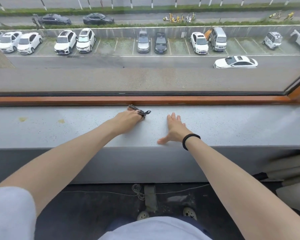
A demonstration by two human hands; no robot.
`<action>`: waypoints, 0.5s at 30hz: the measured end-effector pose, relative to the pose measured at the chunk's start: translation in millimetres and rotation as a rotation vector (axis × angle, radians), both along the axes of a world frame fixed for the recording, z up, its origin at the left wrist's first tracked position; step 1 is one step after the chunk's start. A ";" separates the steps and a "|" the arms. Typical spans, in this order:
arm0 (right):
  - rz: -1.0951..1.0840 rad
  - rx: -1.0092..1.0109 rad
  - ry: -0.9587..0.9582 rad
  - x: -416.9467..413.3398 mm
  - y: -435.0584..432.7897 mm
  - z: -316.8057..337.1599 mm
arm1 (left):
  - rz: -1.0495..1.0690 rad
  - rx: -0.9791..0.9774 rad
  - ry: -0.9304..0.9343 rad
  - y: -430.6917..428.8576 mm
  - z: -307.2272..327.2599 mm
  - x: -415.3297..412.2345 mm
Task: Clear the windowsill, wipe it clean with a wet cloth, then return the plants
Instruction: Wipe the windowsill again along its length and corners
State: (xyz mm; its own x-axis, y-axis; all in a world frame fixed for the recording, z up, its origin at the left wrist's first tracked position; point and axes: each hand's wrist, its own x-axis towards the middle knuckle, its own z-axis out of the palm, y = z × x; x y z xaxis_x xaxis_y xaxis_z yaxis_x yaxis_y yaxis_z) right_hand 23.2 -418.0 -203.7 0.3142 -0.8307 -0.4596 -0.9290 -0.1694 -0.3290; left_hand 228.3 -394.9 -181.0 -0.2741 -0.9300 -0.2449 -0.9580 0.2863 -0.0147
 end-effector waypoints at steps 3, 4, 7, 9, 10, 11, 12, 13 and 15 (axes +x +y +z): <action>0.008 0.002 -0.017 -3.1 1.0 -0.1 | -0.021 -0.021 0.068 -2.1 -15.3 1.6; 0.011 0.003 -0.014 -4.3 1.6 0.1 | -0.064 -0.026 0.086 6.4 -21.0 4.3; 0.010 -0.007 0.000 -5.2 1.8 -1.1 | -0.173 -0.004 0.118 42.2 -26.6 14.6; 0.003 -0.009 -0.006 -6.7 1.7 -2.1 | -0.151 0.069 0.181 47.2 -25.1 22.0; -0.004 -0.008 -0.016 -7.7 2.6 -2.9 | -0.112 0.096 0.199 42.5 -23.3 23.6; -0.009 -0.010 -0.030 -8.9 3.5 -3.5 | -0.065 0.100 0.200 32.9 -21.3 22.3; -0.012 -0.014 -0.044 -9.9 4.4 -4.2 | -0.025 0.080 0.190 20.7 -19.7 20.1; -0.018 -0.018 -0.054 -11.0 5.1 -5.3 | 0.000 0.040 0.187 8.5 -19.6 15.0; -0.025 -0.023 -0.062 -12.9 5.9 -6.4 | 0.005 -0.033 0.200 -8.3 -23.8 -0.9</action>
State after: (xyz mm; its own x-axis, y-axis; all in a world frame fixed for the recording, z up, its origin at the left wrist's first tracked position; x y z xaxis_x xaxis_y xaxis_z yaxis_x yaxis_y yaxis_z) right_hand 10.3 -412.1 -210.1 0.3203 -0.8490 -0.4202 -0.9111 -0.1546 -0.3820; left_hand 227.4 -403.2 -204.8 -0.3093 -0.9382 -0.1555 -0.9442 0.2836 0.1673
